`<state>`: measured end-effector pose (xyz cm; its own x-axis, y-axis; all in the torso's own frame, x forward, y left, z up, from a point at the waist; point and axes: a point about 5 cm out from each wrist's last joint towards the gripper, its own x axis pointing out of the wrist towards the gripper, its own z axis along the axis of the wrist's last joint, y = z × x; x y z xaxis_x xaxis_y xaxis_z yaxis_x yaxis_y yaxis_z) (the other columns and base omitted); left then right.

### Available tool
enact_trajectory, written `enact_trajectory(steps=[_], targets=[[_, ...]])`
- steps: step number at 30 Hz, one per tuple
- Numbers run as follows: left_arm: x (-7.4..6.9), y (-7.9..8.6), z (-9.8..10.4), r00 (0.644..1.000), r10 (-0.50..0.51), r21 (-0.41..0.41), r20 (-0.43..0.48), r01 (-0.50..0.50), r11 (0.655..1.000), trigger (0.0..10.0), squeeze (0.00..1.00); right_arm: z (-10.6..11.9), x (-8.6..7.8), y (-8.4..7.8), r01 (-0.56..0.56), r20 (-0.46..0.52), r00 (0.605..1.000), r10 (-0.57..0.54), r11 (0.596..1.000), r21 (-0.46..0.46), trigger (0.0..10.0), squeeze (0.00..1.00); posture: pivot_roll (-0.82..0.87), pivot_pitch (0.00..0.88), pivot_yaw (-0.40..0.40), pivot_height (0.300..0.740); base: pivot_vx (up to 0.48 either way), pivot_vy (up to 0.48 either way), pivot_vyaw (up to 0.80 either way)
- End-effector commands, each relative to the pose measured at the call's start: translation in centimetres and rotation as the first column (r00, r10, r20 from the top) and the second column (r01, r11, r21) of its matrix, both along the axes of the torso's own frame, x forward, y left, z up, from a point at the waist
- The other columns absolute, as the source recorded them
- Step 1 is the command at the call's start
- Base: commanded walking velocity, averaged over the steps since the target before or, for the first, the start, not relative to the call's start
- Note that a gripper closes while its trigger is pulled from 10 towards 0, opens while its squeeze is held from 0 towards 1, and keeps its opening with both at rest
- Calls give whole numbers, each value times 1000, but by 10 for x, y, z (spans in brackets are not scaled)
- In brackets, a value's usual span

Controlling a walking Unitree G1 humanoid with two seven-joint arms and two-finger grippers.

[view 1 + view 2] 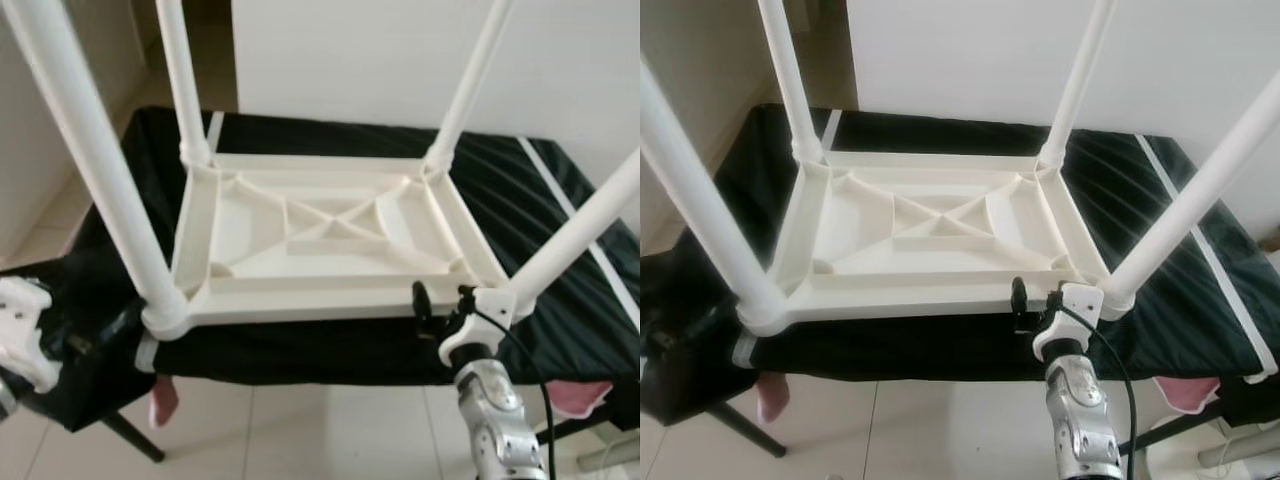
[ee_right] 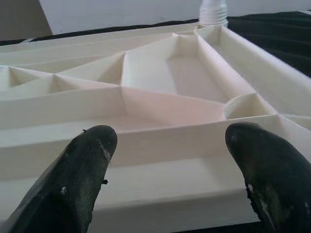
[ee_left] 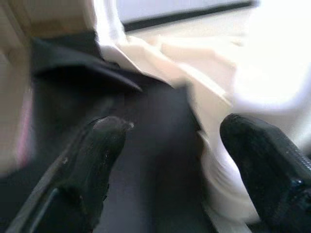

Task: Building children table

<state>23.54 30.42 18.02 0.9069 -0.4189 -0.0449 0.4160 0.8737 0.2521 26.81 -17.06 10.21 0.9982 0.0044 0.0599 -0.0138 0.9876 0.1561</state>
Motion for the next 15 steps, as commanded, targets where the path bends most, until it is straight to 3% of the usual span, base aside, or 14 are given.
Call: enact_trajectory(steps=[1, 8, 15], targets=[[5, 7, 0, 997, 79, 13, 22, -80, 997, 10000, 0, -5, -1, -1, 7, -23, 1000, -7, 1000, 0, 10000, 0, 108, 53, -59, 740, 0, 0, 0], [20, 7, 4, 995, 89, 20, 51, -90, 996, 10000, 0, -6, 1, 5, -13, -34, 999, 14, 1000, 18, 10000, 0, 95, 49, -49, 740, 0, 0, 0], [37, -13, 8, 993, 41, -4, 108, -41, 999, 10000, 0, -10, -1, 10, 31, -45, 999, -31, 1000, 0, 10000, 0, 93, 45, -53, 740, 0, 0, 0]])
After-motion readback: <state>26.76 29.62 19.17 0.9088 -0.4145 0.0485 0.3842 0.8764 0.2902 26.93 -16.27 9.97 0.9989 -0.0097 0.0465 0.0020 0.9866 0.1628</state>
